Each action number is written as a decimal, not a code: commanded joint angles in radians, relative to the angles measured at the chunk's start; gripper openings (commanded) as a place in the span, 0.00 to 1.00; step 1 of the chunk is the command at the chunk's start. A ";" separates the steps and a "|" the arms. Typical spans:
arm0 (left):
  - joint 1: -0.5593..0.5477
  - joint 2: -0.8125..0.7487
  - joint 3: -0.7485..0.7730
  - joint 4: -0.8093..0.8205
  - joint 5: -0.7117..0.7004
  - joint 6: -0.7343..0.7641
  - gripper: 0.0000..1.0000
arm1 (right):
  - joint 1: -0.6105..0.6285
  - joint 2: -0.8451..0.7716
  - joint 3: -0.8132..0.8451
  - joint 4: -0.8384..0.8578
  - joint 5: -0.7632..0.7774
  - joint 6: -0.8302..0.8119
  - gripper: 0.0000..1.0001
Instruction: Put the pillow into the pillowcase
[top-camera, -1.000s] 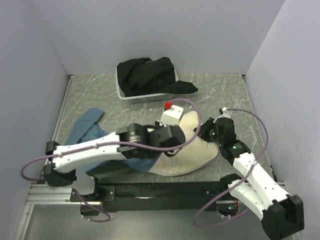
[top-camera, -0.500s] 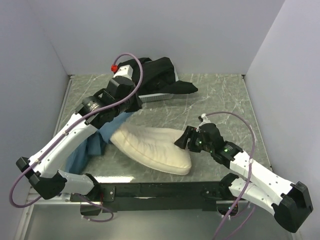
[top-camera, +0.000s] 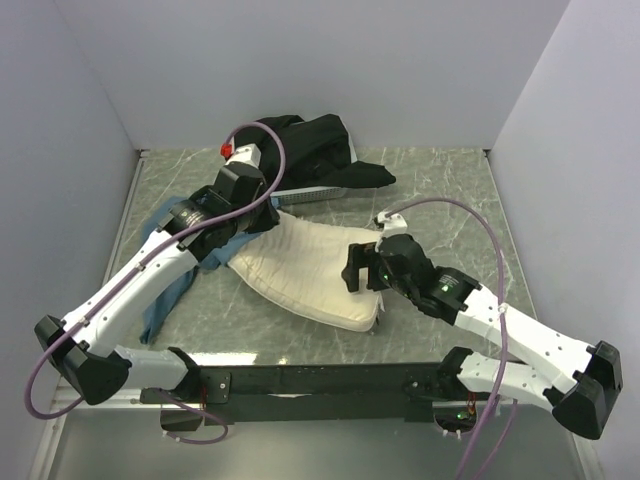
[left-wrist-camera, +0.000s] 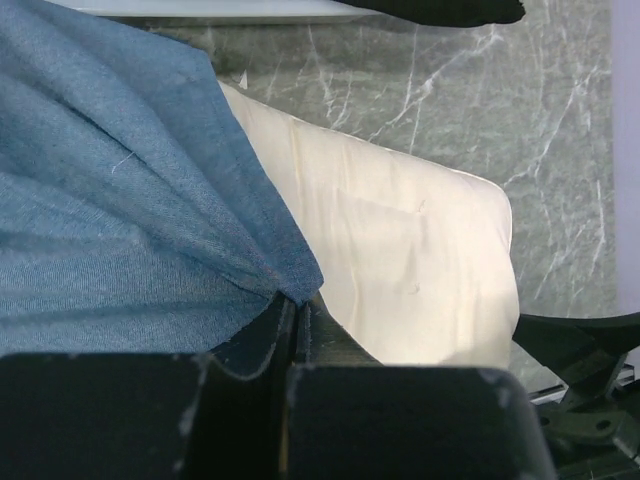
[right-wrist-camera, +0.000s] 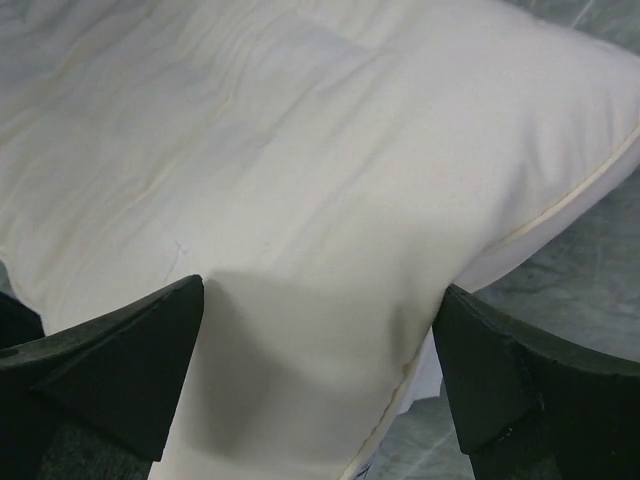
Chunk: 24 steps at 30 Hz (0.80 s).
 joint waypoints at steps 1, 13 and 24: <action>-0.008 -0.045 -0.001 0.088 0.057 -0.033 0.01 | 0.068 0.035 0.128 0.039 0.173 -0.122 1.00; -0.006 -0.044 0.043 0.068 0.049 -0.016 0.01 | 0.255 0.045 0.197 -0.123 0.342 -0.110 1.00; -0.006 -0.044 0.059 0.059 0.070 -0.009 0.01 | 0.515 0.333 0.133 0.158 0.402 -0.409 1.00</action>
